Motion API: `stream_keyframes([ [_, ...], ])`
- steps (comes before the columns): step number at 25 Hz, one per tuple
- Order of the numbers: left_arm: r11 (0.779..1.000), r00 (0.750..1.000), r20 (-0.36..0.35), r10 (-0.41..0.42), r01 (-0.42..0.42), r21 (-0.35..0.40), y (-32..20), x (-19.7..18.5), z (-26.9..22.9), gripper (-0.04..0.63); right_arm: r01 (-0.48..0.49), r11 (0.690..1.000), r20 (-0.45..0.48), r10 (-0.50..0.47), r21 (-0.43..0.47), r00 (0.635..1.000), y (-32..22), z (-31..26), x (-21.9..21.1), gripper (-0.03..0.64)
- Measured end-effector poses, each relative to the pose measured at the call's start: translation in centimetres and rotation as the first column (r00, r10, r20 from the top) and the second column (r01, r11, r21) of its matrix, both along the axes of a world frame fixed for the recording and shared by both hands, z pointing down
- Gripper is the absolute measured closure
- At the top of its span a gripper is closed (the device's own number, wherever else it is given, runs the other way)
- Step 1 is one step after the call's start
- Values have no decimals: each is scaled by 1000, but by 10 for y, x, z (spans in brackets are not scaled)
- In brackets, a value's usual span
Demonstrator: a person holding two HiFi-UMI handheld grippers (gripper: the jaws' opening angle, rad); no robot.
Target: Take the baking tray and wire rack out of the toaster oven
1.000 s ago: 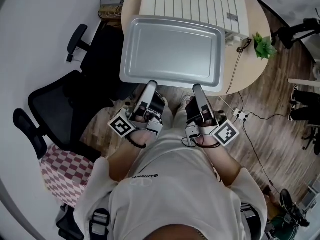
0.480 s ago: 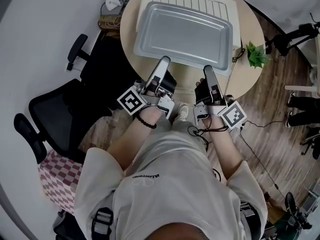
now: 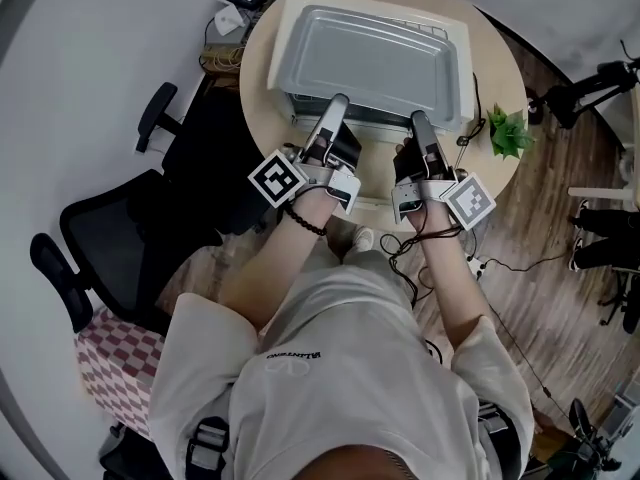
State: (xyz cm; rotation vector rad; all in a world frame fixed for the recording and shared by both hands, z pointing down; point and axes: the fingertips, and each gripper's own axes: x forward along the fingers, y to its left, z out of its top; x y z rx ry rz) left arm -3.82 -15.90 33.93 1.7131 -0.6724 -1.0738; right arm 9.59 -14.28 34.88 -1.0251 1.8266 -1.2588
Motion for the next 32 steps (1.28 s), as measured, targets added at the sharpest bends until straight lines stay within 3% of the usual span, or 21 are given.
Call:
stream_keyframes([
  [14,999,999,15,-34,34,-33,-33,11,13,586,2,1000,-1,-2,-21,1000,-37,11,11,588],
  [24,993,982,187,-22,42,-107,-35,15,38,563,-6,992,-18,4,-126,1000,-38,33,15,580],
  [32,972,974,225,36,18,-233,-32,19,48,539,-5,985,-40,-2,-173,999,-36,40,16,546],
])
